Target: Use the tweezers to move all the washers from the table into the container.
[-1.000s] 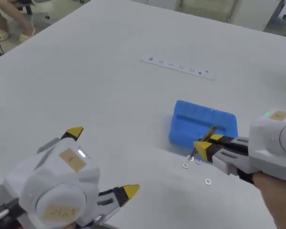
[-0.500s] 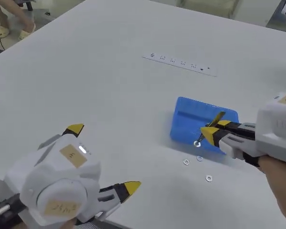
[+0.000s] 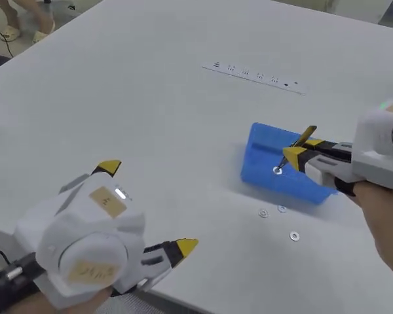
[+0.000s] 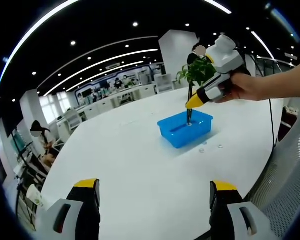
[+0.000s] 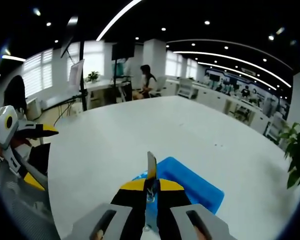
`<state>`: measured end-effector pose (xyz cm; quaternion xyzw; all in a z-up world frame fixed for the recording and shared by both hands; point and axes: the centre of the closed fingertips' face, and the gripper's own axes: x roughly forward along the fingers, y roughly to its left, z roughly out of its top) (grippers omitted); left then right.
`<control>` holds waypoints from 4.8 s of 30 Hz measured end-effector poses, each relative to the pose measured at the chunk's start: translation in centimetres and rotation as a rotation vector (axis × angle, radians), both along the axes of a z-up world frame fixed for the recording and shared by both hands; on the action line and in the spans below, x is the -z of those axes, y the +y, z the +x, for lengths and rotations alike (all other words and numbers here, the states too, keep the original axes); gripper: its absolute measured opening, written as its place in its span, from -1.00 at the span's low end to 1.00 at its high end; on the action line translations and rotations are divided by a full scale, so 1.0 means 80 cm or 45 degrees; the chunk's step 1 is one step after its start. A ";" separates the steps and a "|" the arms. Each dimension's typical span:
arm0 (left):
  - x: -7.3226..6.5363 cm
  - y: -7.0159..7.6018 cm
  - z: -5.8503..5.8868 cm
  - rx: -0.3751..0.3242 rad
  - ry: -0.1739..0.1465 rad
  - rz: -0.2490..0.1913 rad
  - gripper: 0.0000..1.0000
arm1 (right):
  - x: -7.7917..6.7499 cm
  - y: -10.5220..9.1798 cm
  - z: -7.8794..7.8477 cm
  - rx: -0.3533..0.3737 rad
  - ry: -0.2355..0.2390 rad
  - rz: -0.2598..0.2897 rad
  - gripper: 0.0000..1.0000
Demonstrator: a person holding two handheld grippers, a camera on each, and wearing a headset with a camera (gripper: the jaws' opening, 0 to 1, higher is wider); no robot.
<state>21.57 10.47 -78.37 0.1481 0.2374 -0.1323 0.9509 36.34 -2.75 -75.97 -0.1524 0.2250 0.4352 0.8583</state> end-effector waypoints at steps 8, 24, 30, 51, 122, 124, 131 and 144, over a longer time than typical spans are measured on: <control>0.000 0.002 0.000 -0.011 0.000 0.001 0.85 | 0.008 0.001 0.013 0.013 0.001 -0.010 -0.95; 0.005 0.003 0.000 -0.012 0.016 0.005 0.84 | 0.035 0.002 0.031 0.028 0.033 -0.034 -0.94; 0.006 0.004 0.001 -0.015 0.022 0.004 0.83 | 0.047 0.006 0.033 0.010 0.039 -0.053 -0.94; 0.008 0.004 -0.001 -0.016 0.040 0.010 0.80 | 0.077 0.007 0.040 0.033 0.102 -0.049 -0.94; 0.009 -0.002 -0.002 0.014 0.043 0.006 0.80 | 0.080 -0.010 -0.053 0.021 0.243 0.060 -0.91; 0.009 -0.002 -0.002 0.013 0.045 0.014 0.80 | 0.085 -0.010 -0.054 0.019 0.260 0.058 -0.91; 0.010 0.000 -0.001 0.005 0.045 0.014 0.80 | 0.082 -0.009 -0.058 -0.005 0.221 0.046 -0.92; 0.010 -0.001 -0.002 0.015 0.048 0.023 0.79 | 0.084 -0.014 -0.060 -0.032 0.221 -0.012 -0.95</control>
